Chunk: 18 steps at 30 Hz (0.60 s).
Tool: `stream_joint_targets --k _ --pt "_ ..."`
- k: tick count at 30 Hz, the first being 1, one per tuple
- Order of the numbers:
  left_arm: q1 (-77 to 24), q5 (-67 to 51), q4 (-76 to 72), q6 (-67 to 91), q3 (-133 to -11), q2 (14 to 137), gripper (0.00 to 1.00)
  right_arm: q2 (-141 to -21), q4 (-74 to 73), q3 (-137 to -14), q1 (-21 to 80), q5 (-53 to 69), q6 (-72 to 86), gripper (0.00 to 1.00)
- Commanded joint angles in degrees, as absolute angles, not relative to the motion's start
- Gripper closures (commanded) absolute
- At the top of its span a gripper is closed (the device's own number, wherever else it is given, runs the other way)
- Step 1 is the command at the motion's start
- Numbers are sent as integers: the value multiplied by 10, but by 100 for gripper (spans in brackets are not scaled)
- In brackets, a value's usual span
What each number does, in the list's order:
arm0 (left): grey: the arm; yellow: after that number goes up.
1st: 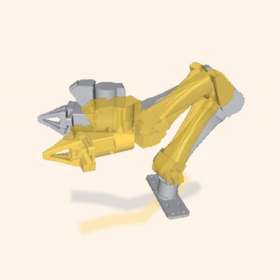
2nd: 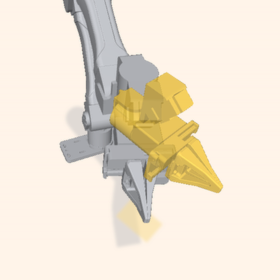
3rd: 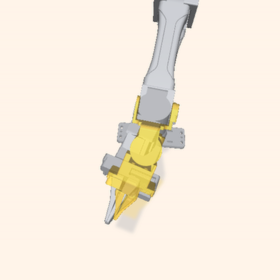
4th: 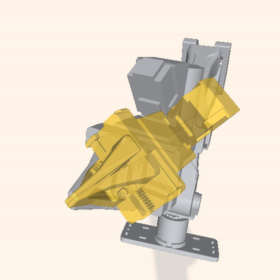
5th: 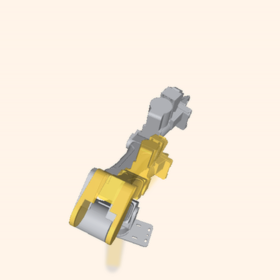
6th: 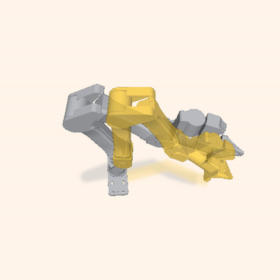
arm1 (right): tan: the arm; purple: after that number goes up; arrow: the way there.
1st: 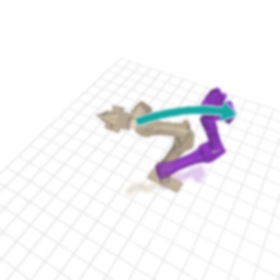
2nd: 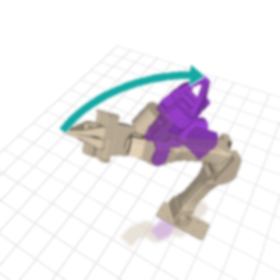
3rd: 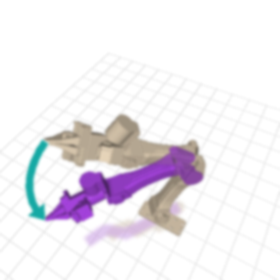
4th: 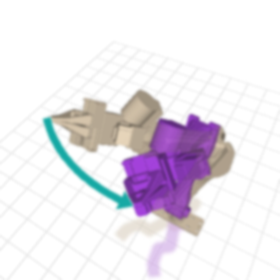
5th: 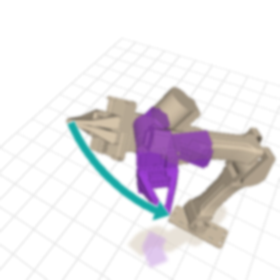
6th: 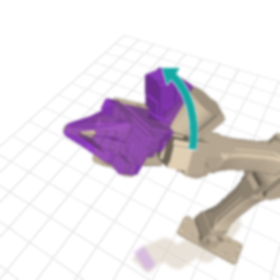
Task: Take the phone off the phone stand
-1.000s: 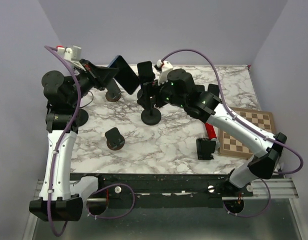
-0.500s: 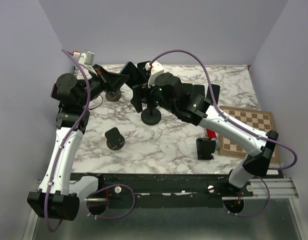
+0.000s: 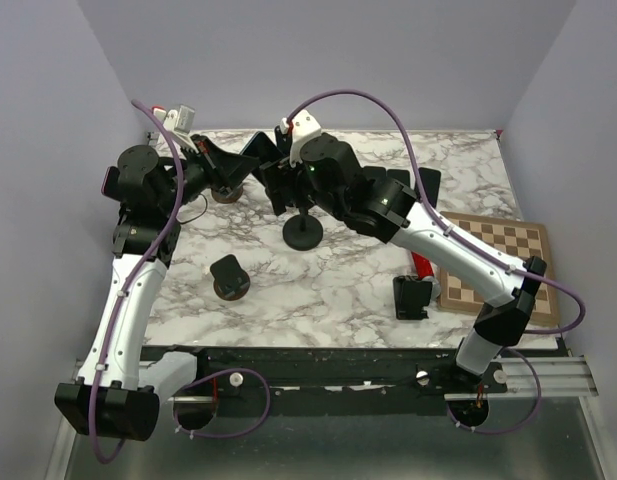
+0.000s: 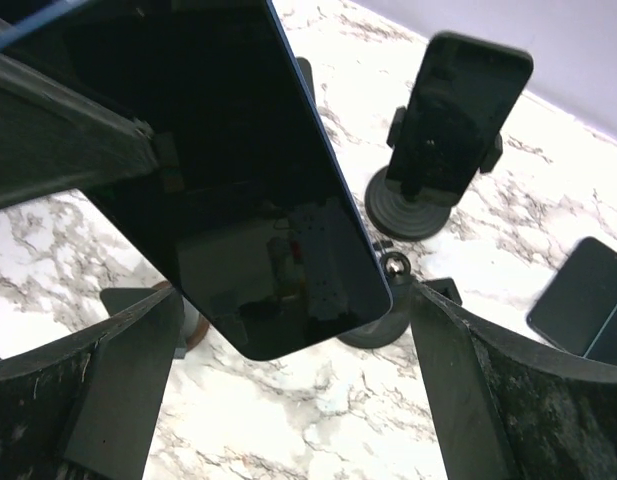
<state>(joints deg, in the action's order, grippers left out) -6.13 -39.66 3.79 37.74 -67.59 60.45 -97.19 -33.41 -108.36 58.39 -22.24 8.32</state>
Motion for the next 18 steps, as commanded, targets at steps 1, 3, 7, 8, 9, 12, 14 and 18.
stream_joint_targets --k 1,3,7,8,9,12,14,18 --pt "-64 -451 19 382 -688 602 100 -998 -330 -1140 580 -206 51 0" --pt "-64 -470 5 390 -687 606 100 -1013 -335 -1158 575 -193 44 0" --pt "-64 -480 3 393 -688 608 100 -1030 -348 -1182 562 -142 38 0" --pt "-65 -483 3 392 -688 609 100 -1032 -346 -1181 561 -144 34 0" --pt "-66 -486 3 393 -689 609 100 -1031 -346 -1181 561 -147 31 0" --pt "-66 -487 3 396 -690 611 100 -1031 -353 -1180 560 -133 24 3" --pt "-66 -484 5 392 -692 611 100 -1031 -356 -1175 560 -139 18 6" --pt "-66 -479 18 386 -696 612 100 -1036 -362 -1171 559 -163 6 17"
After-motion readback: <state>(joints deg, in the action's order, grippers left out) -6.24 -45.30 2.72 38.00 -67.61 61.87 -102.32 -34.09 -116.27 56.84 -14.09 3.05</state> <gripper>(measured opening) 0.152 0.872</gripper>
